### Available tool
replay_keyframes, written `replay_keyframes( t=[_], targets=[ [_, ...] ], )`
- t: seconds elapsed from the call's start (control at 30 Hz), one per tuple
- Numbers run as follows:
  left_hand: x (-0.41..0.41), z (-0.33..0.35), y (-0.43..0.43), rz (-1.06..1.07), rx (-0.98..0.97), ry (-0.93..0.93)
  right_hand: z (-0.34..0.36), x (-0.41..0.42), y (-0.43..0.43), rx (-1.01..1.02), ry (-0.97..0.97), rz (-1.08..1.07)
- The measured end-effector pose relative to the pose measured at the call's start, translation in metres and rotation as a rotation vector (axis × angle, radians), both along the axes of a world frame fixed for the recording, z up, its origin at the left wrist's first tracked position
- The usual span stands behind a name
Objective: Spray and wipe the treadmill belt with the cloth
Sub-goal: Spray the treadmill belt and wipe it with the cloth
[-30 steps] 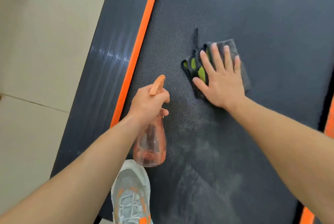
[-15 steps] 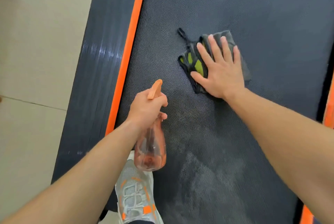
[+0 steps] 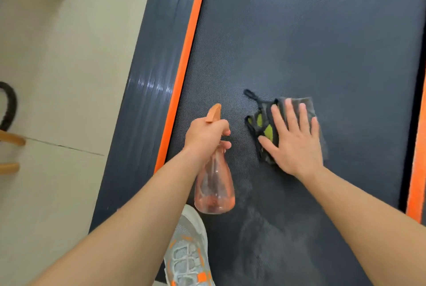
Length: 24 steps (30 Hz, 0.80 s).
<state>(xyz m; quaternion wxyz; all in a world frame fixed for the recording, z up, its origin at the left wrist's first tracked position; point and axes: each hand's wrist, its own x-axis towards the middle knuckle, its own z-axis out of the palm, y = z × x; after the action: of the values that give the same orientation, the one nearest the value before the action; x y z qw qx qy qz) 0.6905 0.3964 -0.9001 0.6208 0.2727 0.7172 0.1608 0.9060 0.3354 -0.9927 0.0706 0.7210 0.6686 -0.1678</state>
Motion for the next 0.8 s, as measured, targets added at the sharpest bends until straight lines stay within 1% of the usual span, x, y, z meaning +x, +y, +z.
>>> replay_keyframes(
  t=[0.07,0.17,0.23,0.43,0.5,0.57,0.63,0.73,0.8],
  targets=[
    [-0.004,-0.004,0.012,0.047,0.016,0.017,0.002,-0.006,0.016,-0.068,0.022,-0.116],
    [-0.011,-0.009,0.025,0.119,0.026,0.049,0.005,-0.013,0.018,-0.078,-0.001,-0.133],
    [-0.015,-0.012,0.029,0.127,0.018,0.062,0.005,-0.014,0.016,-0.081,-0.009,-0.136],
    [-0.025,-0.011,0.022,0.021,0.007,0.042,0.007,-0.018,0.017,-0.085,-0.003,-0.145],
    [-0.025,-0.008,0.012,-0.004,-0.006,0.064,0.009,-0.015,0.017,-0.093,-0.001,-0.136],
    [-0.022,-0.003,-0.003,-0.08,-0.016,0.106,0.013,-0.012,0.014,-0.093,-0.008,-0.142],
    [-0.016,0.001,-0.02,-0.183,-0.023,0.138,0.015,-0.01,0.003,-0.098,-0.033,-0.224],
    [-0.005,0.003,-0.044,-0.273,-0.06,0.127,0.013,-0.002,-0.032,-0.082,-0.056,-0.476],
    [0.003,0.003,-0.059,-0.293,-0.067,0.116,0.014,0.007,-0.069,-0.079,-0.081,-0.527]
  ],
)
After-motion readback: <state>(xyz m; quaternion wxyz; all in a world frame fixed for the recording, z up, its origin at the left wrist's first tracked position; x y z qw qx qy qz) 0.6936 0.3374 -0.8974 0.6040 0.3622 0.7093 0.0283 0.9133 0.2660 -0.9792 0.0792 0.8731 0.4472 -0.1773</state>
